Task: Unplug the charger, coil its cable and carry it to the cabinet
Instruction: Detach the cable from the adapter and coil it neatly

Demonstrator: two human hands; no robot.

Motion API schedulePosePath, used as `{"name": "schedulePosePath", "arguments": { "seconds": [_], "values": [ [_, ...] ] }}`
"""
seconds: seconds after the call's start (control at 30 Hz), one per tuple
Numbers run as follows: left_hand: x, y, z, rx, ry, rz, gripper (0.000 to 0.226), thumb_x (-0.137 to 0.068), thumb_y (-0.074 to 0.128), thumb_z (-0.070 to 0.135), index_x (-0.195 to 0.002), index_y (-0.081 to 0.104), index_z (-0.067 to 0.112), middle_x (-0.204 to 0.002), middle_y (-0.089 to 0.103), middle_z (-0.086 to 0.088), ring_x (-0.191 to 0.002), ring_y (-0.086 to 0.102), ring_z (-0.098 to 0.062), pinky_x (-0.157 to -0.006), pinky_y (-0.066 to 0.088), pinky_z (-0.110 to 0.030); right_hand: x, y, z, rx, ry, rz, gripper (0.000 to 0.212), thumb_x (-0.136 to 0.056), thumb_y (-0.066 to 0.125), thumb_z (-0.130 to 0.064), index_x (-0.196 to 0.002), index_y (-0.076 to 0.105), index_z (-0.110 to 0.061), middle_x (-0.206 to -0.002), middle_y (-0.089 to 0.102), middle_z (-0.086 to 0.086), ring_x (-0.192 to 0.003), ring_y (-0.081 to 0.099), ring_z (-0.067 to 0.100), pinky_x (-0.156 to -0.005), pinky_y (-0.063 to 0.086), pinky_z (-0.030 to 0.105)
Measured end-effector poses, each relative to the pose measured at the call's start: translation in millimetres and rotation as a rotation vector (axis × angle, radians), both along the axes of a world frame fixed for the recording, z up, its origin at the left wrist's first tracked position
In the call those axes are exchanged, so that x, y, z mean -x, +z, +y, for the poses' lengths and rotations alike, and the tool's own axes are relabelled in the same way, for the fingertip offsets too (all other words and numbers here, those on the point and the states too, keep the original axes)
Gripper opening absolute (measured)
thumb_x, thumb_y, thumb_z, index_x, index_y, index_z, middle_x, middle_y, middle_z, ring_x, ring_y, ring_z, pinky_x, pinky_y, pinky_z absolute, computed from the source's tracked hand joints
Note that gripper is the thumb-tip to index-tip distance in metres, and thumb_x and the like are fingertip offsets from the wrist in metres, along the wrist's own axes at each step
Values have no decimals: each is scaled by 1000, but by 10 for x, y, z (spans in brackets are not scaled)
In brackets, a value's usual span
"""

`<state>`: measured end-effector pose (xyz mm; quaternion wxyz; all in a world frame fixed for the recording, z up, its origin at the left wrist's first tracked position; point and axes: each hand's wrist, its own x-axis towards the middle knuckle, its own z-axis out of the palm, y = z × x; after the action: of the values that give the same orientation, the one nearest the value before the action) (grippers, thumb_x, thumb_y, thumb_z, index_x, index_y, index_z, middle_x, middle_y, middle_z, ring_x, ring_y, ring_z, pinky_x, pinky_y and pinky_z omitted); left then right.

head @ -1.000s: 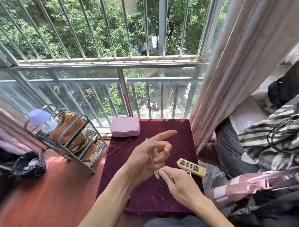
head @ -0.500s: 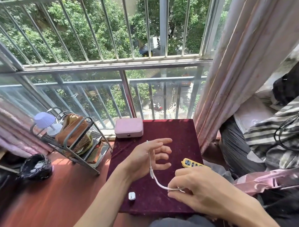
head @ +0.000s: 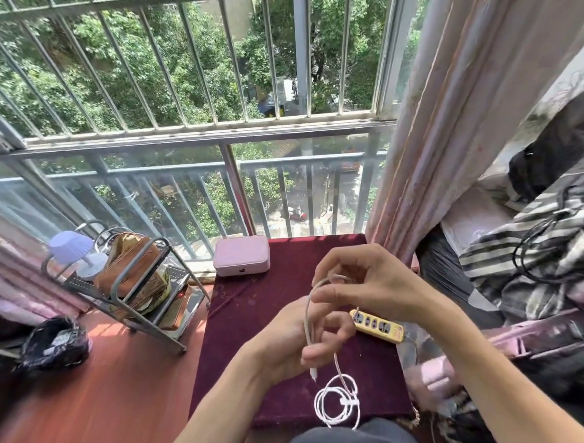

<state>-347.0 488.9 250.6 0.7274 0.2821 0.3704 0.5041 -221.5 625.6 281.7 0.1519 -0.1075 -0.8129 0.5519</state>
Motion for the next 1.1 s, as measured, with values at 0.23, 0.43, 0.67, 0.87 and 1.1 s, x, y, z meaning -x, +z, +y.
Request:
{"name": "schedulePosePath", "arguments": {
  "seconds": [0.23, 0.43, 0.67, 0.87, 1.1],
  "values": [
    [-54, 1, 24, 93, -29, -307, 87, -95, 19, 74, -127, 54, 1, -49, 51, -3, -28, 21, -7, -34, 9, -19, -69, -126, 117, 61, -51, -5, 10, -85, 83, -38, -88, 82, -29, -80, 64, -8, -66, 53, 1, -65, 46, 15],
    [-120, 143, 31, 19, -100, -198, 78, -96, 16, 72, -97, 61, 8, -44, 21, 5, -33, 13, -7, -35, 2, -25, -39, -129, 146, 189, -33, 12, 15, -83, 86, -34, -91, 82, -22, -76, 64, 12, -71, 56, 22, -67, 48, 33],
    [-121, 389, 45, -94, -66, -294, 37, -103, 35, 45, -82, 49, 19, -48, 18, 9, -37, 15, -6, -37, 7, -22, 20, -254, 52, 432, -136, 220, 19, -90, 73, -24, -96, 77, -7, -88, 66, 32, -85, 55, 38, -75, 42, 53],
    [178, 979, 341, -317, -79, -301, 29, -104, 41, 34, -94, 57, 12, -50, 23, 8, -37, 20, -9, -36, 9, -23, 222, -1, 123, 394, -283, 391, 30, -92, 65, -25, -111, 74, -3, -74, 70, 20, -54, 54, 34, -57, 39, 35],
    [222, 1178, 551, -379, 78, -149, 25, -104, 36, 26, -98, 57, 13, -50, 18, 7, -38, 7, -7, -35, 4, -24, 572, 74, 273, 250, -272, 304, 44, -98, 57, 3, -89, 78, -34, -91, 75, 1, -89, 68, 28, -88, 57, 58]
  ]
}}
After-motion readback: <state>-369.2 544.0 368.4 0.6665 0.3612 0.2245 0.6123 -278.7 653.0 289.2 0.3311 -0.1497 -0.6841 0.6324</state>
